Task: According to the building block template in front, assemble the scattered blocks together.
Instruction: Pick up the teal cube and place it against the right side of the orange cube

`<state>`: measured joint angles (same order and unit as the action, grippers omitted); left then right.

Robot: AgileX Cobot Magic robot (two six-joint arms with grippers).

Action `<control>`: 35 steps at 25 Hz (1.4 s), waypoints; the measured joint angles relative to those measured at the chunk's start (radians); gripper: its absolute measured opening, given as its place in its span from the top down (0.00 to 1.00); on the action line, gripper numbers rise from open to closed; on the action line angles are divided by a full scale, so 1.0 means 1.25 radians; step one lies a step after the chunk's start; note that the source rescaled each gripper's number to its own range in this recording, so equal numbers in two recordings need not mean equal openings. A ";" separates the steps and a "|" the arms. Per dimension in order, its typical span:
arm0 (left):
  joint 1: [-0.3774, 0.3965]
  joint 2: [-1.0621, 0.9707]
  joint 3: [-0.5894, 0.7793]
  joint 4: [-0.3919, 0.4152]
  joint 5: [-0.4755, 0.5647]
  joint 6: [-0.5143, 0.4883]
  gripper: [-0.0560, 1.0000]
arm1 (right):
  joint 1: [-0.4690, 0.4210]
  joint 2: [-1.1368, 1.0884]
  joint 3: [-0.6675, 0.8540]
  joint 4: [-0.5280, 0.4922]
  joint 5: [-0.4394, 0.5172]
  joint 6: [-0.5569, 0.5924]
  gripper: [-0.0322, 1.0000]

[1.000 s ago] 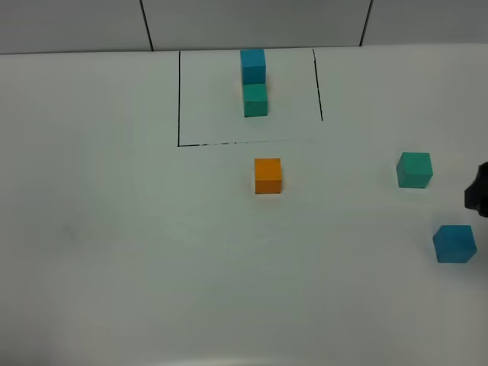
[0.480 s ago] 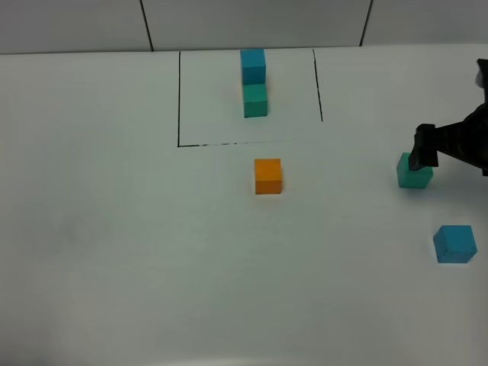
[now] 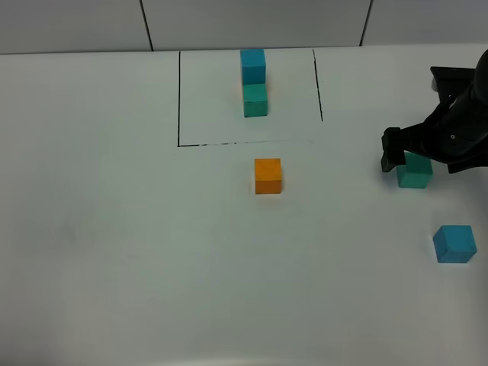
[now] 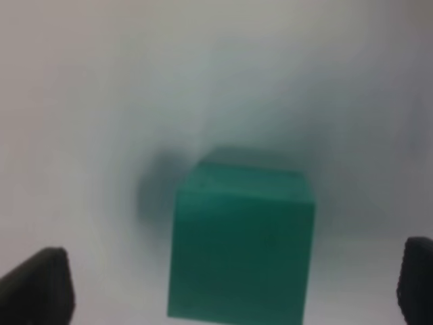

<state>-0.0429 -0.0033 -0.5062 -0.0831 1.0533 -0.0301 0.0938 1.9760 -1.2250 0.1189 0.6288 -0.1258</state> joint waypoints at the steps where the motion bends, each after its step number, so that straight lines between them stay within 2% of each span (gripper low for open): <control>1: 0.000 0.000 0.000 0.000 0.000 0.000 0.01 | 0.000 0.009 0.000 -0.003 -0.002 0.003 0.12; 3: 0.000 0.000 0.000 0.000 0.000 0.000 0.01 | 0.000 0.021 0.000 -0.006 -0.006 0.012 0.21; 5: 0.000 0.000 0.000 0.000 0.000 0.000 0.01 | 0.000 0.024 0.000 -0.012 -0.008 0.016 0.40; 6: 0.000 0.000 0.000 0.000 0.000 0.000 0.01 | 0.000 0.024 0.000 -0.015 -0.008 0.017 0.51; 8: 0.000 0.000 0.000 0.000 0.000 0.000 0.01 | 0.000 0.024 -0.005 -0.023 0.004 0.017 0.86; 9: 0.000 0.000 0.000 0.000 0.000 0.000 0.01 | 0.000 0.024 -0.010 -0.024 0.016 0.012 0.97; 12: 0.000 0.000 0.000 0.000 0.000 0.000 0.01 | 0.016 0.023 -0.046 -0.038 0.097 -0.060 0.96; 17: 0.000 0.000 0.000 0.000 0.000 0.000 0.01 | 0.118 0.021 -0.127 -0.090 0.242 -0.342 0.96; 22: 0.000 0.000 0.000 0.000 0.000 0.000 0.01 | 0.228 0.025 -0.162 -0.149 0.262 -0.563 0.96; 25: 0.000 0.000 0.000 0.000 0.000 0.000 0.01 | 0.273 0.044 -0.187 -0.153 0.246 -0.639 0.96; 29: 0.000 0.000 0.000 0.000 0.000 0.001 0.01 | 0.314 0.084 -0.240 -0.151 0.241 -0.689 0.96; 35: 0.000 0.000 0.000 0.000 0.000 0.001 0.01 | 0.319 0.157 -0.343 -0.117 0.291 -0.754 0.96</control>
<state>-0.0429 -0.0033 -0.5062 -0.0831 1.0533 -0.0293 0.4926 2.1723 -1.6539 -0.0278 0.9920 -1.0686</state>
